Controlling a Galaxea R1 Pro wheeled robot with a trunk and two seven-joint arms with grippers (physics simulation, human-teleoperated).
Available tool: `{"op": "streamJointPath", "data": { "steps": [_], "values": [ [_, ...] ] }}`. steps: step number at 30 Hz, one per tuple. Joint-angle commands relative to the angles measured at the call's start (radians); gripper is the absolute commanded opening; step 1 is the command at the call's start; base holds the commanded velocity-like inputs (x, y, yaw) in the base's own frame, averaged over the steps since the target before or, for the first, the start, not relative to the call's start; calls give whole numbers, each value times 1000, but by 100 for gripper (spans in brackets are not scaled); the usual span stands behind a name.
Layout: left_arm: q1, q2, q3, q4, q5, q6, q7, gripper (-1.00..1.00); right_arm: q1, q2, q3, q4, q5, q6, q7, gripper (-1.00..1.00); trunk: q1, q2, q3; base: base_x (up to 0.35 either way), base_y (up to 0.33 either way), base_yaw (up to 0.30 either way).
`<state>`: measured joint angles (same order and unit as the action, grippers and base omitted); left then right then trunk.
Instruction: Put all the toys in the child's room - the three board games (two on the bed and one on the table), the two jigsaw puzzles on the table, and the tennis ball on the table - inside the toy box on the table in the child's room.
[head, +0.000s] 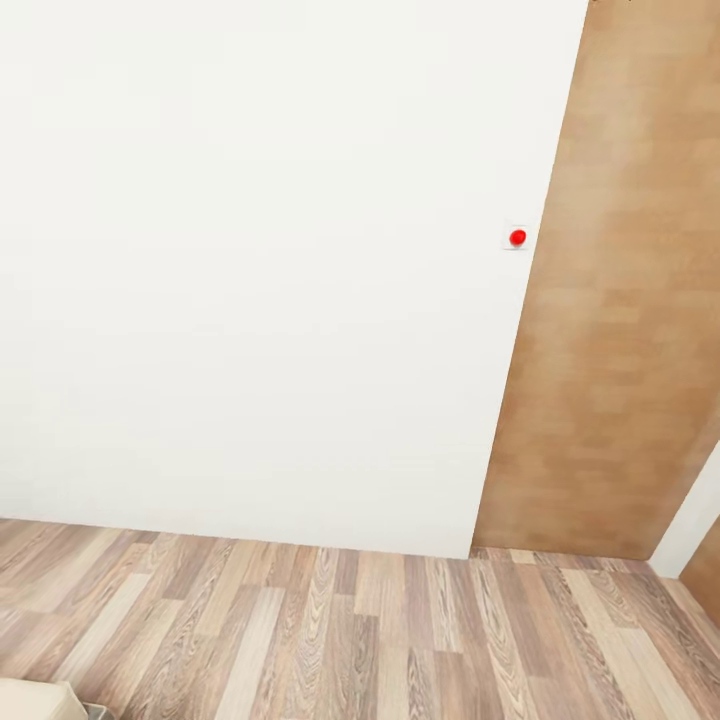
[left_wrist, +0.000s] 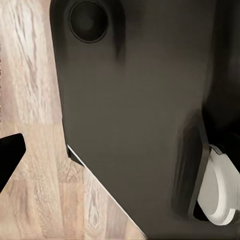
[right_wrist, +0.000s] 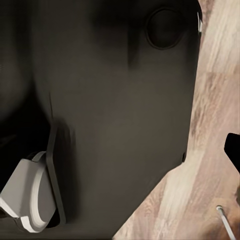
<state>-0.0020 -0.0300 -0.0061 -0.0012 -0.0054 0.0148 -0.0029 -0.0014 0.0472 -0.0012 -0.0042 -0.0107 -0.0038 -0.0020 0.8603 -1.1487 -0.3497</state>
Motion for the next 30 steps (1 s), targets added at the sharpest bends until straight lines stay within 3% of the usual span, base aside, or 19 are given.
{"op": "streamJointPath", "data": {
  "steps": [1,30],
  "values": [
    [0,0,0,0,-1,2,0,100,0,0,0,0,-1,0,0,100,-4,7,2,0,0,7],
    [-1,-4,-2,0,-2,2,0,100,0,-1,-2,0,-3,2,-1,100,-115,210,93,0,0,1]
  ]
}}
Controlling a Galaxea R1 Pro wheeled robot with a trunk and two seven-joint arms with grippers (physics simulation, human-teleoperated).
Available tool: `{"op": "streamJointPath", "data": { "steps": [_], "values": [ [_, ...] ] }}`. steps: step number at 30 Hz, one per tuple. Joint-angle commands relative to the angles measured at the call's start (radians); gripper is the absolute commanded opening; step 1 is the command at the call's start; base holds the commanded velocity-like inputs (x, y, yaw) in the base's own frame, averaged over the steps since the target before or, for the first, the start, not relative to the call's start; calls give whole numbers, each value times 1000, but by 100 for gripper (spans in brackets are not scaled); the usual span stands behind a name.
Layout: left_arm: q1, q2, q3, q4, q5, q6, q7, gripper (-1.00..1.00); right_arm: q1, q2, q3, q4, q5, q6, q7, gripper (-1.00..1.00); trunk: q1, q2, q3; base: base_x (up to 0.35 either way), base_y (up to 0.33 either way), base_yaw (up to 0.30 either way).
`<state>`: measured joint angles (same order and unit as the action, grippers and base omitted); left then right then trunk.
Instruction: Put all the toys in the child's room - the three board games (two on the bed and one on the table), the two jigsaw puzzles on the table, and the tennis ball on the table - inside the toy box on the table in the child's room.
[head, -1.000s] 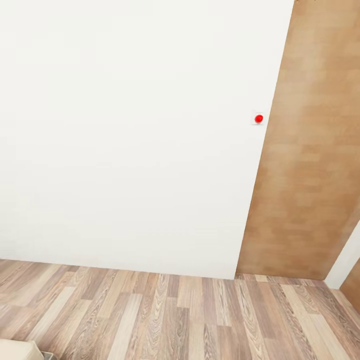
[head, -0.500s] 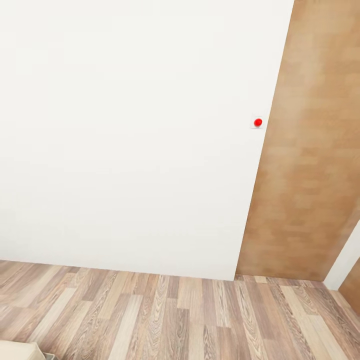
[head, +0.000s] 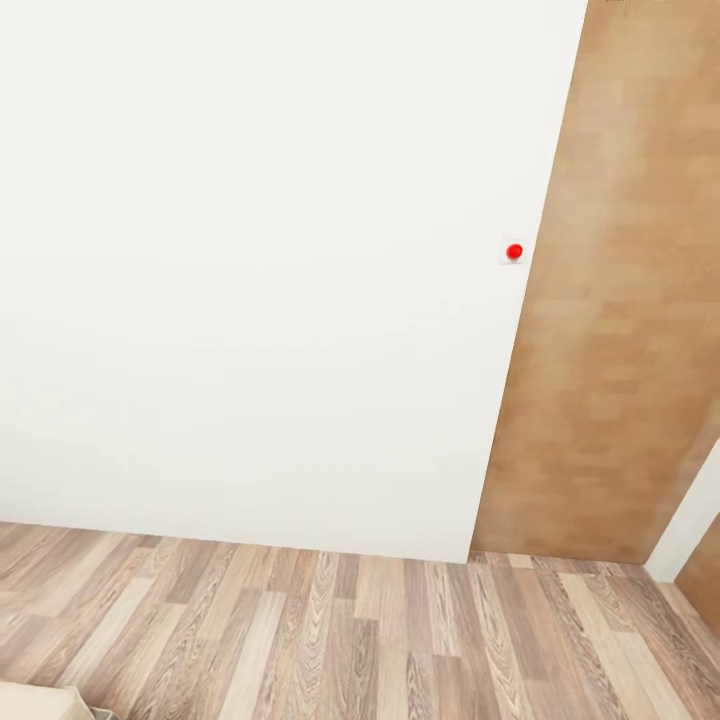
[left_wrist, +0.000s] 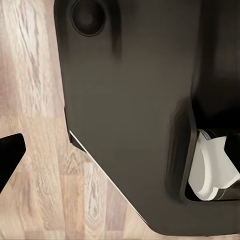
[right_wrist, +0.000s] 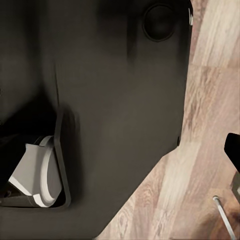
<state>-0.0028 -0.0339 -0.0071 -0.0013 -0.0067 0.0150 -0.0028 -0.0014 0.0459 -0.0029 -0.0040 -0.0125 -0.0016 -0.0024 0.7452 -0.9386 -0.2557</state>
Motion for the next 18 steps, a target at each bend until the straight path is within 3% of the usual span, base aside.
{"op": "streamJointPath", "data": {
  "steps": [1,18],
  "values": [
    [0,0,-1,0,-1,2,0,100,0,0,-1,0,-1,0,0,100,-4,7,2,0,0,0],
    [0,4,-1,0,-1,-1,0,100,0,-9,1,-1,5,-5,0,100,-69,126,56,0,0,0]
  ]
}}
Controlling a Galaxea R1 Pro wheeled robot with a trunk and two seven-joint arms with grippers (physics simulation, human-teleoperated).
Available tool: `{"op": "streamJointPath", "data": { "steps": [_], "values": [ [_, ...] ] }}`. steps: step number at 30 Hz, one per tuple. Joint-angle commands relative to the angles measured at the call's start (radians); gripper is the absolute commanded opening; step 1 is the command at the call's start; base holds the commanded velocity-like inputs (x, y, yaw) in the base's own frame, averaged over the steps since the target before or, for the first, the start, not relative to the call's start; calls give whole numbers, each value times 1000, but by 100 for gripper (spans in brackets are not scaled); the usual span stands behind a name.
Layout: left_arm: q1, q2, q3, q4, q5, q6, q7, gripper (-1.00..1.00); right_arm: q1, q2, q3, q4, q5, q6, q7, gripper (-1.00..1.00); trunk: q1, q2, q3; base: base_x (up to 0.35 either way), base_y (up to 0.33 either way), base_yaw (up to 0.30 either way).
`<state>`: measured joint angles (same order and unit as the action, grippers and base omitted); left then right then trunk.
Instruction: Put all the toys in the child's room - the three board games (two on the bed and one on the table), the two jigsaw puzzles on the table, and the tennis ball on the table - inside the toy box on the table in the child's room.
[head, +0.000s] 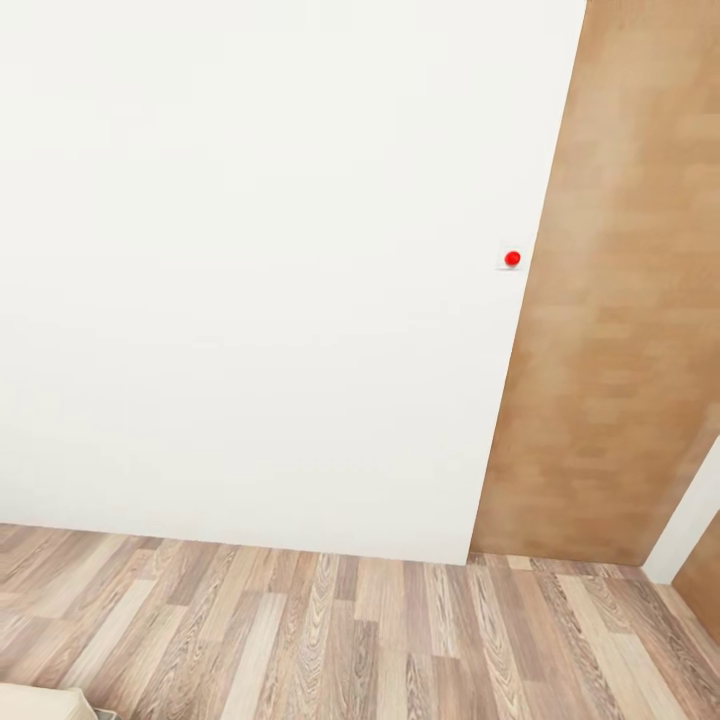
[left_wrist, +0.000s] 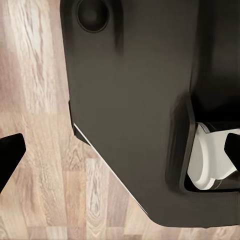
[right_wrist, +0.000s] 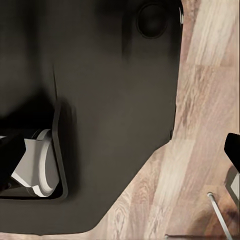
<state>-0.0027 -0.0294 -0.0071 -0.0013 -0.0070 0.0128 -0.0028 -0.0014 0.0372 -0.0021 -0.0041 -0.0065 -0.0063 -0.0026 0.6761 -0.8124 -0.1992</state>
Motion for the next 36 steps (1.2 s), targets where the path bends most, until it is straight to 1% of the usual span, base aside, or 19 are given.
{"op": "streamJointPath", "data": {
  "steps": [1,11,36],
  "values": [
    [0,0,-1,0,-1,1,0,100,0,-1,0,0,0,-1,0,100,-4,6,2,0,0,0],
    [0,-1,-1,0,-1,3,1,100,0,-9,1,0,0,0,0,100,-42,76,34,0,0,0],
    [0,-7,-1,0,-1,6,1,100,0,-10,2,0,0,0,0,100,-138,251,112,0,0,0]
  ]
}}
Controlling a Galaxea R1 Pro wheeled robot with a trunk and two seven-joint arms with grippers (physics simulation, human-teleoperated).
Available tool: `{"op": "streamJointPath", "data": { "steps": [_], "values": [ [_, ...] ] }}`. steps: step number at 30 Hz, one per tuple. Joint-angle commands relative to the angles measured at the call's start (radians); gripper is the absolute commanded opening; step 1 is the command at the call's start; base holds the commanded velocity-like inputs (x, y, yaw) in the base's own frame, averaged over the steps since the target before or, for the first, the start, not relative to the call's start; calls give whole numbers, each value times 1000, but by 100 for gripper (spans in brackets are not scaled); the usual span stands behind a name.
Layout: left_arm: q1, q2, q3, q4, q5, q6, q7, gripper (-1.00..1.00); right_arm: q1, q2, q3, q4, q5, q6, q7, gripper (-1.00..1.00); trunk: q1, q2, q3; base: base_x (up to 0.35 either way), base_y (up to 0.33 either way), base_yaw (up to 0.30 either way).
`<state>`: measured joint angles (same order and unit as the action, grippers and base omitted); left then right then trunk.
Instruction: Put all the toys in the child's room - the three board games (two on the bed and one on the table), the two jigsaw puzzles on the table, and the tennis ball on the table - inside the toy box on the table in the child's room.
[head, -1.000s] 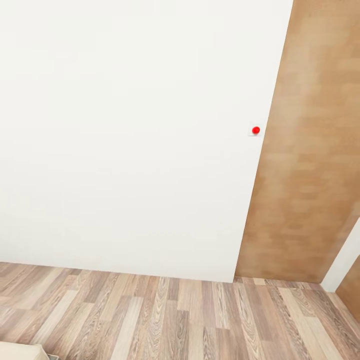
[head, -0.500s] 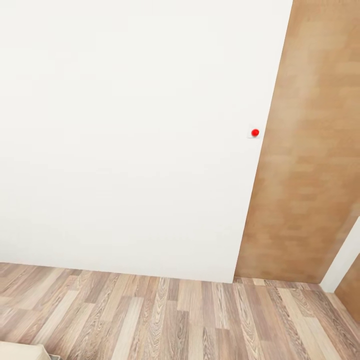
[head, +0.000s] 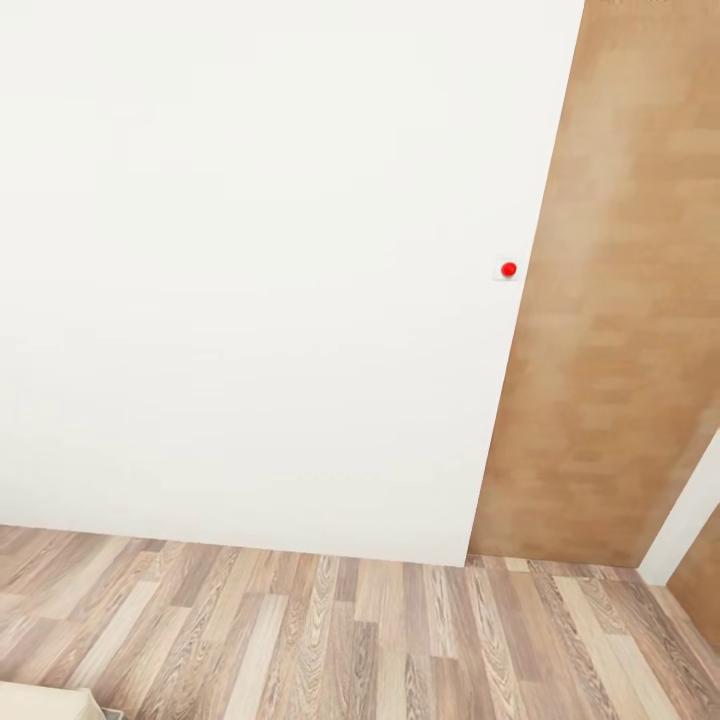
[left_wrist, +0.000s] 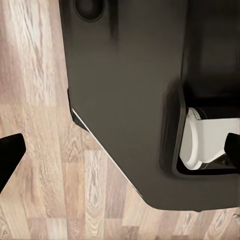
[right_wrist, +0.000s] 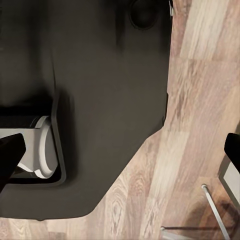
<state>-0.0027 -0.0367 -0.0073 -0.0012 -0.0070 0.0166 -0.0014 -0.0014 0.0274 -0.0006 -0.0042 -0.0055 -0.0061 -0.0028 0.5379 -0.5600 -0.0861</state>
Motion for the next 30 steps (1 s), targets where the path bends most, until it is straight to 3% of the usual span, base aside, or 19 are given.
{"op": "streamJointPath", "data": {
  "steps": [1,17,23,30],
  "values": [
    [0,0,-1,0,-1,2,0,100,0,0,0,0,-1,0,0,100,-4,6,2,0,0,0],
    [-2,3,1,-3,0,1,0,100,0,0,-1,0,-1,-1,0,100,-65,118,52,0,0,0],
    [-3,0,1,-44,0,10,2,100,0,0,-2,0,-2,-1,0,100,-88,160,71,0,0,0],
    [-5,4,1,-95,1,46,9,100,0,13,-2,0,-2,-1,0,100,-88,160,71,0,0,0]
  ]
}}
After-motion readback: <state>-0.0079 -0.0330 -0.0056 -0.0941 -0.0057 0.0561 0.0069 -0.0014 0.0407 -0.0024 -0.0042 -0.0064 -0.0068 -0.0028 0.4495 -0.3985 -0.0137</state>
